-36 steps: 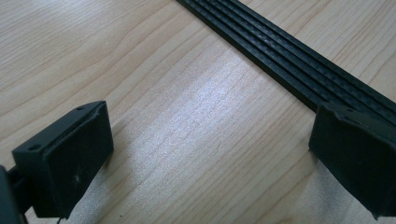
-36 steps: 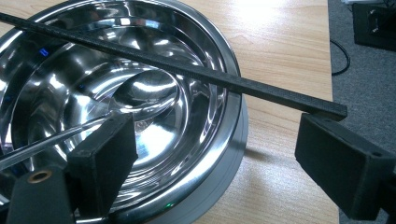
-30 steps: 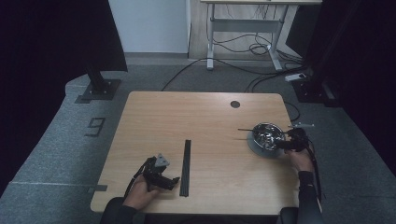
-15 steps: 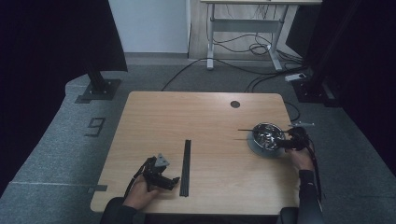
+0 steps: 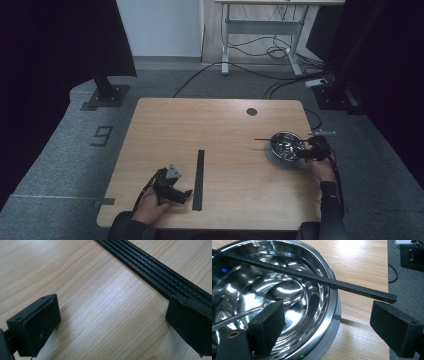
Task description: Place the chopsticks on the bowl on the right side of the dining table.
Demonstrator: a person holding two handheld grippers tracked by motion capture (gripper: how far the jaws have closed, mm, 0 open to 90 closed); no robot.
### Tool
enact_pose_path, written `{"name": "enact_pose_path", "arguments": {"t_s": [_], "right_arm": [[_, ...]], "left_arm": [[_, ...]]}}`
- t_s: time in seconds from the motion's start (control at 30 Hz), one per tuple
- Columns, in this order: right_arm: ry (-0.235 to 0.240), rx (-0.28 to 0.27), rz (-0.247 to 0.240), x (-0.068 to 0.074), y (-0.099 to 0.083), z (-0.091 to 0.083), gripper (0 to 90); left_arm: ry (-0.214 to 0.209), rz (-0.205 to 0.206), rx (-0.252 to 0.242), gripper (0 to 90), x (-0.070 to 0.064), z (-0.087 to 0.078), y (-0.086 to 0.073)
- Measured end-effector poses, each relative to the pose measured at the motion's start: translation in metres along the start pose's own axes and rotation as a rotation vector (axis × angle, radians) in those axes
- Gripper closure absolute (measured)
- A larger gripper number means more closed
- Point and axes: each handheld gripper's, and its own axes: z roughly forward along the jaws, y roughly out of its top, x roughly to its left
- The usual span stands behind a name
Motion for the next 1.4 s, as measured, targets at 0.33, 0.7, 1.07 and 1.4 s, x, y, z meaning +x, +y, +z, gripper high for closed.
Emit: {"name": "enact_pose_path", "arguments": {"t_s": [0.33, 0.7, 1.07, 1.4], "right_arm": [[0.036, -0.041, 0.027, -0.002, -0.010, -0.022, 12.6], [0.041, -0.066, 0.008, 0.001, -0.021, -0.047, 12.2], [0.075, -0.090, -0.011, 0.015, -0.037, -0.071, 7.0], [0.119, -0.085, -0.060, 0.040, -0.045, -0.091, 4.7]], "left_arm": [[0.000, 0.000, 0.000, 0.0, 0.000, 0.000, 0.000], [0.000, 0.001, 0.001, 0.0, 0.000, 0.000, 0.000], [0.000, 0.002, 0.002, 0.0, 0.000, 0.000, 0.000], [0.000, 0.002, 0.002, 0.0, 0.000, 0.000, 0.000]]}}
